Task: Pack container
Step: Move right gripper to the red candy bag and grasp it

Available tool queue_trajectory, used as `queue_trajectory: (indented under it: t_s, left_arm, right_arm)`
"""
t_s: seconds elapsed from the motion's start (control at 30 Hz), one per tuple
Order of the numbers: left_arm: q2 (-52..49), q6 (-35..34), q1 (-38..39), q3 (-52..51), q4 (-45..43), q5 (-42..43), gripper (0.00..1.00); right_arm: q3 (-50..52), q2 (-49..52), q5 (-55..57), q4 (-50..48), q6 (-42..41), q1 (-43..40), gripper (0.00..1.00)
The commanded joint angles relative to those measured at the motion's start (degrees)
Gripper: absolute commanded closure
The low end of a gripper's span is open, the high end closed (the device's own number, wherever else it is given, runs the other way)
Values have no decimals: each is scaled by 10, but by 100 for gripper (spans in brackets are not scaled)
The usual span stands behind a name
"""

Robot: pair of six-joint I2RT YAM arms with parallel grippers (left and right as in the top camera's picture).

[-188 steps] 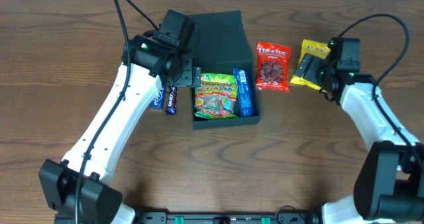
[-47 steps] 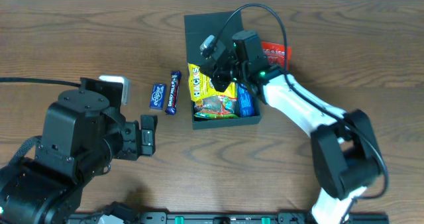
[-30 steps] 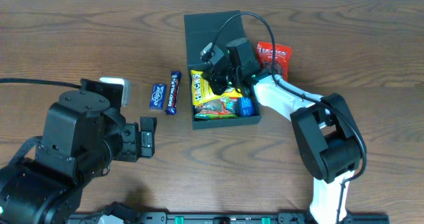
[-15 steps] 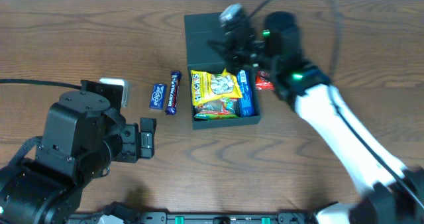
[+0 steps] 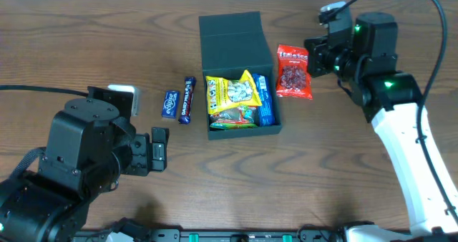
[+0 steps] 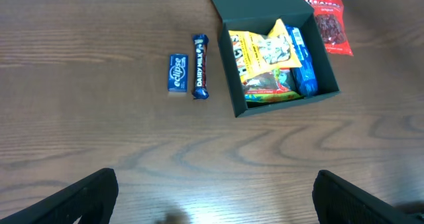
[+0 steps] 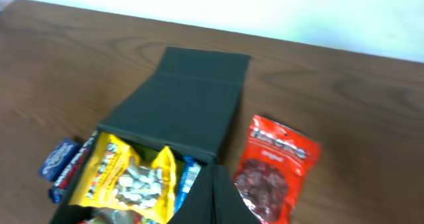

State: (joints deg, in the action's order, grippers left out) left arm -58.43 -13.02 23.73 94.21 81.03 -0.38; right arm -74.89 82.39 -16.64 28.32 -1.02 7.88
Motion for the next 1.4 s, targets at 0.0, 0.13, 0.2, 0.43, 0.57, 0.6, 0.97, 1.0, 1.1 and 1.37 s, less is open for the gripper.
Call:
queue_trajectory:
  t_s: [0.0,0.13,0.2,0.43,0.57,0.6,0.97,1.0,1.1,1.37]
  left_arm:
    - [1,13,-1,4,2,-2,5]
    - [1,13,-1,4,2,-2,5]
    - [1,13,-1,4,2,-2,5]
    - [1,13,-1,4,2,-2,5]
    - [1,13,-1,4,2,-2,5]
    - [1,13,-1,4,2,-2,5]
    - [1,13,-1,4,2,-2,5]
    - [1,13,-1,4,2,-2,5]
    - [1,13,-1,4,2,-2,5]
    - [1,13,-1,4,2,-2,5]
  right_arm:
    - [3,10,29,2,-7,-7,91]
    - [3,46,48,0,-7,-7,37]
    - [3,76,60,-3,-7,-7,1]
    - [3,197,62,-61,-54,-14,1]
    - [3,246,68,-82,-69,-15,1]
    - [3,256,75,-83,-77,-15,1]
    - [3,349,91,-90,-84,-15,29]
    - [3,351,92,-91,-84,-15,43]
    - [3,351,91,-93,-84,-15,65]
    - [3,323,54,-92,-99,-15,99]
